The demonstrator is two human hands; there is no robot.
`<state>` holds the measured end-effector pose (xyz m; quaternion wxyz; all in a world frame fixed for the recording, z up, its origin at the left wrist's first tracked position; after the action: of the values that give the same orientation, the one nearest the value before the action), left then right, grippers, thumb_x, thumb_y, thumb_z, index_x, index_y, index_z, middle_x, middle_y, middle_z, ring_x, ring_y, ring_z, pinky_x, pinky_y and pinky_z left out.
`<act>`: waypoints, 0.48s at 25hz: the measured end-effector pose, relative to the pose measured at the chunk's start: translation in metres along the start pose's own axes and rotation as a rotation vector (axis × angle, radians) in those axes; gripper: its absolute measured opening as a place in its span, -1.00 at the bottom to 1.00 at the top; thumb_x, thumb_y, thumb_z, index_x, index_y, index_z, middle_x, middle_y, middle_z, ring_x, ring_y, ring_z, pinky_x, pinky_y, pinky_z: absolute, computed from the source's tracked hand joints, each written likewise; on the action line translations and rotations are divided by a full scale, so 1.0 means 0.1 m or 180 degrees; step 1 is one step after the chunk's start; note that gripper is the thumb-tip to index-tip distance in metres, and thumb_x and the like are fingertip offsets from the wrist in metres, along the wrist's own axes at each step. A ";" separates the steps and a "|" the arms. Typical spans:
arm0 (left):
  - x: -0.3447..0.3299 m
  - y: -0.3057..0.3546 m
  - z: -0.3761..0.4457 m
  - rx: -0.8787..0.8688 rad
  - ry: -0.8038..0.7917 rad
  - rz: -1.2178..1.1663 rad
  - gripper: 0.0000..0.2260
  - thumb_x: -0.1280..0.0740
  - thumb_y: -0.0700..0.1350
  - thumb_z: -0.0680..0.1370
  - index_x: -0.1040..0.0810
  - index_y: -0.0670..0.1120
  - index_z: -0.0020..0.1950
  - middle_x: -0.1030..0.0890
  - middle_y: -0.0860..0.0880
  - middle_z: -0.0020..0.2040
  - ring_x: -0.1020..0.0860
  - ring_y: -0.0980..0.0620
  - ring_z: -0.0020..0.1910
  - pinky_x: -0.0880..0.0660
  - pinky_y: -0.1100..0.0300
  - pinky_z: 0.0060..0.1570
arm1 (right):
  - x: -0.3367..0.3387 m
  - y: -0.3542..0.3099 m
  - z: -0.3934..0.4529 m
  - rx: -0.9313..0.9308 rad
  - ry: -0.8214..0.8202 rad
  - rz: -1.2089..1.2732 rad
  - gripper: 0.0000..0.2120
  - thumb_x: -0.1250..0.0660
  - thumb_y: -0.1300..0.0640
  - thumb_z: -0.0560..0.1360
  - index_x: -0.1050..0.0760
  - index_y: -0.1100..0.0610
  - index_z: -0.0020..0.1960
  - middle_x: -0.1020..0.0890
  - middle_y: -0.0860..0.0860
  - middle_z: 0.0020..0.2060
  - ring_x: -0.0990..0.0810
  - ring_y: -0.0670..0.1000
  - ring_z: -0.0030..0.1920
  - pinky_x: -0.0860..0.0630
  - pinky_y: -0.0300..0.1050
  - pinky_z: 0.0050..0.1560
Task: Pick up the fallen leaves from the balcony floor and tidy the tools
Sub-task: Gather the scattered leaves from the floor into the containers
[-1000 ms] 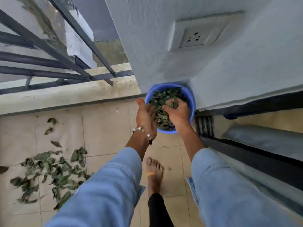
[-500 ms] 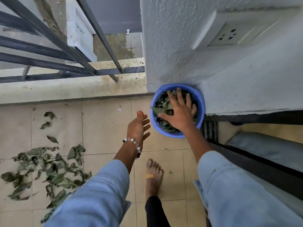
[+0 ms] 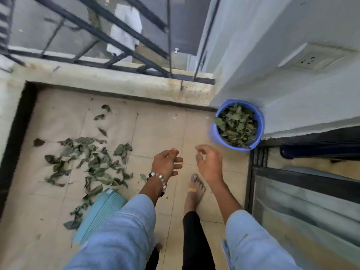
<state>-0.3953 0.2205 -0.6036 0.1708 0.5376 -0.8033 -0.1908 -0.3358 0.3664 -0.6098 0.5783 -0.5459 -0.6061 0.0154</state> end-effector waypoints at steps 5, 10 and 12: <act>1.57 -0.71 -0.36 -0.0101 0.0694 0.0257 -0.82 -0.24 -0.15 0.62 -0.58 -0.23 0.05 -0.61 -0.13 -0.26 -0.50 0.05 -0.42 -0.37 0.35 -0.56 | -1.03 -0.43 -0.91 -0.0292 -0.0836 0.0100 -0.79 -0.29 0.36 0.47 -0.65 0.19 0.00 -0.70 0.08 -0.07 -0.63 0.02 -0.09 -0.54 -0.17 0.04; 2.74 -1.51 -0.48 0.0058 0.1196 0.0307 -0.84 -0.28 -0.11 0.60 -0.63 -0.16 0.00 -0.64 -0.05 -0.30 -0.57 -0.02 -0.36 -0.53 0.14 -0.26 | -1.83 -0.51 -1.42 -0.0389 -0.1342 -0.0505 -0.77 -0.26 0.33 0.47 -0.66 0.18 0.00 -0.70 0.10 -0.06 -0.65 0.11 -0.02 -0.55 -0.04 0.11; 2.85 -1.76 -0.44 0.0166 0.1209 0.0196 -0.87 -0.28 -0.10 0.59 -0.61 -0.07 -0.08 -0.65 -0.02 -0.29 -0.60 -0.02 -0.32 -0.57 0.07 -0.16 | -2.00 -0.44 -1.45 -0.0353 -0.1407 -0.0652 -0.77 -0.24 0.34 0.48 -0.65 0.20 0.00 -0.69 0.12 -0.05 -0.64 0.11 -0.01 -0.54 -0.11 0.12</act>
<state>-0.3380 -0.1113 -0.6320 0.3111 0.5434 -0.7774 -0.0596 -0.3135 0.1239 -0.6702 0.3994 -0.4960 -0.7699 0.0424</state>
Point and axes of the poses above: each hand's wrist, its own z-axis towards the middle knuckle, its own x-axis out of the back of the hand, y = z × x, the point moved 5 cm from there along z, towards the middle knuckle
